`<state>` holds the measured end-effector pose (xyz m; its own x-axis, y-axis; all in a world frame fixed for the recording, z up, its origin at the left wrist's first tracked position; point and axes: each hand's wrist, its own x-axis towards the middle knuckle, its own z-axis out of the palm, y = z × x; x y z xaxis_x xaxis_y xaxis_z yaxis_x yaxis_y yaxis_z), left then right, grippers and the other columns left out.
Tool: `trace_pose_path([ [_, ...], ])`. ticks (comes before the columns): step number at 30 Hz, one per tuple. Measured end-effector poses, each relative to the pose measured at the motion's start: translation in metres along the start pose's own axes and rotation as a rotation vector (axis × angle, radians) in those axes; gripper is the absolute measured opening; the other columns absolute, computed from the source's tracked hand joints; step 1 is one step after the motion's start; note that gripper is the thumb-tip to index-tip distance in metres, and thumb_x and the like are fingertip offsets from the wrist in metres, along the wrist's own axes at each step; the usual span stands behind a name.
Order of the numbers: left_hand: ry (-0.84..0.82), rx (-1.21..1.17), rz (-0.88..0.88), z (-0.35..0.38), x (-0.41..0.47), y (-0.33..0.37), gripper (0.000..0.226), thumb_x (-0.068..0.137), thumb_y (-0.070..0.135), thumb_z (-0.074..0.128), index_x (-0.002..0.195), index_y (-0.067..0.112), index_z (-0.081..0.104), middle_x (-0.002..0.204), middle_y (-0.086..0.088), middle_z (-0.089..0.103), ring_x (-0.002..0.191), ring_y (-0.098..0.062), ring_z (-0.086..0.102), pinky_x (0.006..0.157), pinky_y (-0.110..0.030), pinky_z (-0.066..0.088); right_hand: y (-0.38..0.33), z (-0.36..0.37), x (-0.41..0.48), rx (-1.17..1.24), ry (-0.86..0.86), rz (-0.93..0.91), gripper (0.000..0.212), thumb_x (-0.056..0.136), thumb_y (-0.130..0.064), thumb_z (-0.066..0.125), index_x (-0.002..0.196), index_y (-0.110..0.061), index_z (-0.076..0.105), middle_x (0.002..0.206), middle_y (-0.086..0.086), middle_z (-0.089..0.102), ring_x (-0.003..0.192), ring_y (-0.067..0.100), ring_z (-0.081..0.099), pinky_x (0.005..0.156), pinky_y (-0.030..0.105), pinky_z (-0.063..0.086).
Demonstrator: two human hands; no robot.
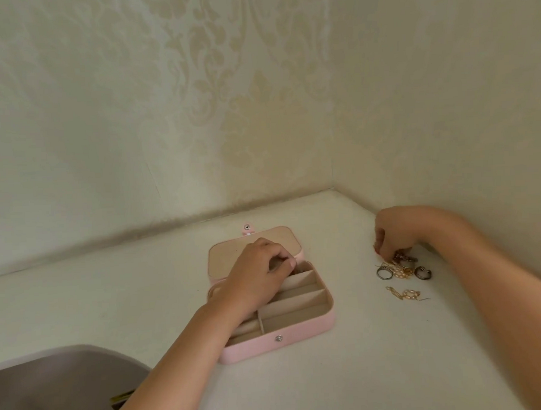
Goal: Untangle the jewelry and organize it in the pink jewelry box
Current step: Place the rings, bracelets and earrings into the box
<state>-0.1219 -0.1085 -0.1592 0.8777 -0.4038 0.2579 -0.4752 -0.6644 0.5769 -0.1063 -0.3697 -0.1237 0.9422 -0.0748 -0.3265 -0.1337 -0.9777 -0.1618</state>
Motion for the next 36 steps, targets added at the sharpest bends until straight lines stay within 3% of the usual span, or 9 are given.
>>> trace_pose_path([
  [3, -0.008, -0.032, -0.014, -0.001, -0.001, 0.000, 0.012, 0.089, 0.023, 0.060, 0.085, 0.022, 0.071, 0.098, 0.003, 0.059, 0.096, -0.009, 0.053, 0.083, -0.021, 0.038, -0.002, 0.000, -0.007, 0.209, -0.018, -0.161, 0.010, 0.077, -0.009, 0.073, 0.076, -0.018, 0.069, 0.078, -0.002, 0.068, 0.066, 0.012, 0.062, 0.065, 0.020, 0.051],
  [7, -0.045, -0.074, -0.067, -0.004, -0.001, 0.003, 0.012, 0.090, 0.026, 0.060, 0.083, 0.027, 0.070, 0.097, 0.007, 0.063, 0.092, -0.006, 0.055, 0.078, -0.020, 0.038, -0.005, -0.002, -0.013, 0.477, 0.067, -0.323, 0.007, 0.081, -0.005, 0.070, 0.082, -0.012, 0.068, 0.068, -0.004, 0.062, 0.064, 0.013, 0.064, 0.064, 0.019, 0.053],
  [12, -0.036, -0.293, -0.099, -0.008, 0.002, 0.020, 0.010, 0.089, 0.017, 0.063, 0.087, 0.024, 0.069, 0.064, 0.023, 0.059, 0.058, 0.013, 0.050, 0.058, -0.004, 0.035, -0.018, -0.001, -0.022, 0.812, -0.003, -0.476, 0.006, 0.083, -0.002, 0.067, 0.087, -0.007, 0.067, 0.072, 0.003, 0.067, 0.062, 0.011, 0.064, 0.062, 0.018, 0.053],
  [15, -0.034, -0.393, -0.080, -0.005, 0.006, 0.033, 0.009, 0.085, 0.019, 0.069, 0.091, 0.025, 0.069, 0.083, 0.008, 0.064, 0.065, 0.008, 0.052, 0.065, -0.002, 0.039, -0.029, 0.002, -0.027, 1.006, -0.034, -0.551, 0.008, 0.082, -0.001, 0.066, 0.090, -0.004, 0.066, 0.071, 0.003, 0.066, 0.064, 0.011, 0.063, 0.065, 0.018, 0.054],
  [18, -0.049, -0.470, -0.086, -0.002, 0.008, 0.039, 0.012, 0.081, 0.031, 0.074, 0.089, 0.023, 0.071, 0.079, 0.004, 0.068, 0.073, -0.005, 0.062, 0.075, -0.015, 0.046, -0.043, 0.008, -0.031, 1.148, -0.001, -0.652, 0.007, 0.081, -0.002, 0.065, 0.088, -0.004, 0.065, 0.071, 0.005, 0.066, 0.065, 0.013, 0.063, 0.065, 0.019, 0.053],
  [21, -0.009, -0.568, -0.103, -0.002, 0.006, 0.037, 0.005, 0.082, 0.021, 0.072, 0.082, 0.017, 0.071, 0.076, 0.001, 0.073, 0.078, -0.011, 0.070, 0.081, -0.027, 0.054, -0.056, 0.016, -0.030, 1.173, 0.038, -0.706, 0.005, 0.083, -0.001, 0.064, 0.085, -0.005, 0.065, 0.069, 0.002, 0.067, 0.063, 0.012, 0.063, 0.062, 0.018, 0.052],
  [25, 0.024, -0.650, -0.164, -0.009, -0.001, 0.028, 0.007, 0.086, 0.011, 0.067, 0.081, 0.013, 0.071, 0.067, 0.003, 0.072, 0.068, -0.006, 0.070, 0.073, -0.023, 0.057, -0.063, 0.023, -0.027, 1.184, 0.023, -0.723, 0.001, 0.084, -0.007, 0.064, 0.084, -0.007, 0.065, 0.070, 0.004, 0.067, 0.066, 0.012, 0.063, 0.065, 0.020, 0.052],
  [31, 0.110, -0.681, -0.236, -0.024, -0.009, 0.014, 0.014, 0.084, 0.016, 0.069, 0.091, 0.006, 0.074, 0.087, -0.009, 0.072, 0.083, -0.010, 0.069, 0.073, -0.021, 0.055, -0.071, 0.031, -0.030, 1.098, -0.052, -0.721, 0.036, 0.082, -0.034, 0.058, 0.092, 0.001, 0.063, 0.087, 0.007, 0.066, 0.084, 0.014, 0.063, 0.091, 0.029, 0.052],
  [36, 0.067, -0.527, -0.315, -0.030, -0.014, 0.004, 0.010, 0.085, 0.013, 0.068, 0.078, 0.014, 0.075, 0.085, -0.015, 0.074, 0.074, -0.014, 0.068, 0.063, -0.014, 0.051, -0.076, 0.032, -0.036, 1.094, -0.064, -0.763, 0.011, 0.087, -0.017, 0.060, 0.086, -0.006, 0.062, 0.082, 0.007, 0.066, 0.081, 0.015, 0.062, 0.090, 0.029, 0.050],
])
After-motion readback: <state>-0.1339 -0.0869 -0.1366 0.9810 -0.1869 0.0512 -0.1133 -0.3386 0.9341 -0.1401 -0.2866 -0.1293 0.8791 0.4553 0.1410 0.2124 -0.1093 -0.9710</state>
